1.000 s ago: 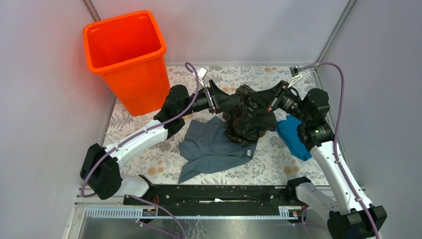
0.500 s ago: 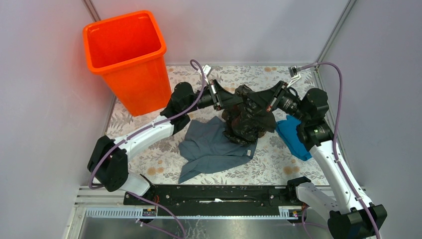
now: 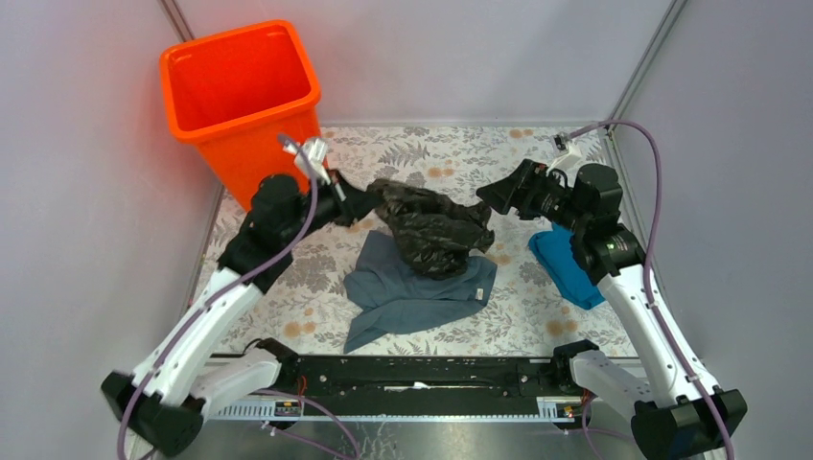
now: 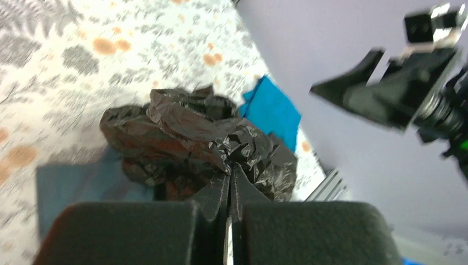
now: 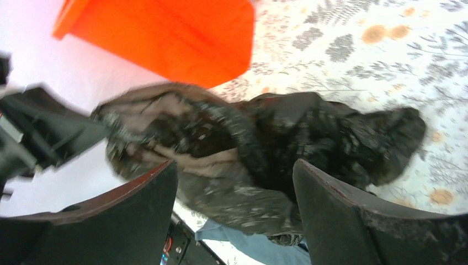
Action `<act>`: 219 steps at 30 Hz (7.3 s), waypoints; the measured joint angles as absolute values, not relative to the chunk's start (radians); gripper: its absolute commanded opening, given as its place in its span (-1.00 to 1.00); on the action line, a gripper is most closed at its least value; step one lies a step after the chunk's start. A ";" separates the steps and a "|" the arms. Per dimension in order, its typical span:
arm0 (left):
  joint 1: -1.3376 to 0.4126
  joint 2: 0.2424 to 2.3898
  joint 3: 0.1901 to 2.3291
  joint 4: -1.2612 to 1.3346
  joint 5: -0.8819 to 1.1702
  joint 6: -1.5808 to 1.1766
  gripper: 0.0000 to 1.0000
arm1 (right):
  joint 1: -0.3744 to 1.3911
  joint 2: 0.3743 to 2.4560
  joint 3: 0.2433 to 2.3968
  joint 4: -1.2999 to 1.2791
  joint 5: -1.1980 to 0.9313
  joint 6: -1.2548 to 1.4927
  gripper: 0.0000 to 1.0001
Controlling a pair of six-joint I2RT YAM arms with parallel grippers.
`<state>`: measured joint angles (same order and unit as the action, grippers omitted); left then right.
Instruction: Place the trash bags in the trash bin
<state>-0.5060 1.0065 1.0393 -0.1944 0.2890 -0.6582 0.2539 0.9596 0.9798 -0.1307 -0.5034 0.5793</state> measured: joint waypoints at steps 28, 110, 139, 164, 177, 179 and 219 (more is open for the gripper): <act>-0.509 0.701 0.664 -0.450 0.177 -0.631 -1.00 | 0.348 1.395 0.851 -0.169 -0.406 0.687 -0.10; -0.501 1.925 2.006 -0.269 0.018 -0.519 -1.00 | -0.109 1.788 1.708 -0.073 -0.331 0.749 -1.00; -0.471 1.880 1.485 -0.143 0.104 -0.495 -1.00 | -0.094 1.620 1.197 -0.003 -0.457 0.471 -1.00; -0.487 1.868 1.322 0.018 0.207 -0.671 -1.00 | -0.094 1.582 1.239 -0.055 -0.414 0.488 -1.00; -0.657 1.265 1.259 0.449 0.177 -0.570 -1.00 | -0.093 1.041 1.207 0.254 -0.422 0.493 -1.00; -0.633 1.266 1.100 0.516 0.138 -0.586 -1.00 | -0.093 1.052 1.055 0.287 -0.409 0.507 -1.00; -0.615 1.279 0.979 0.022 0.110 -0.519 -0.08 | -0.093 1.081 0.899 0.133 -0.402 0.516 -1.00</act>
<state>-0.6151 1.2793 0.9794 0.0216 0.1104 -0.5186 -0.0929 1.0813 0.8986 0.1326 -0.4023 0.5156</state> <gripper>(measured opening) 0.226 0.011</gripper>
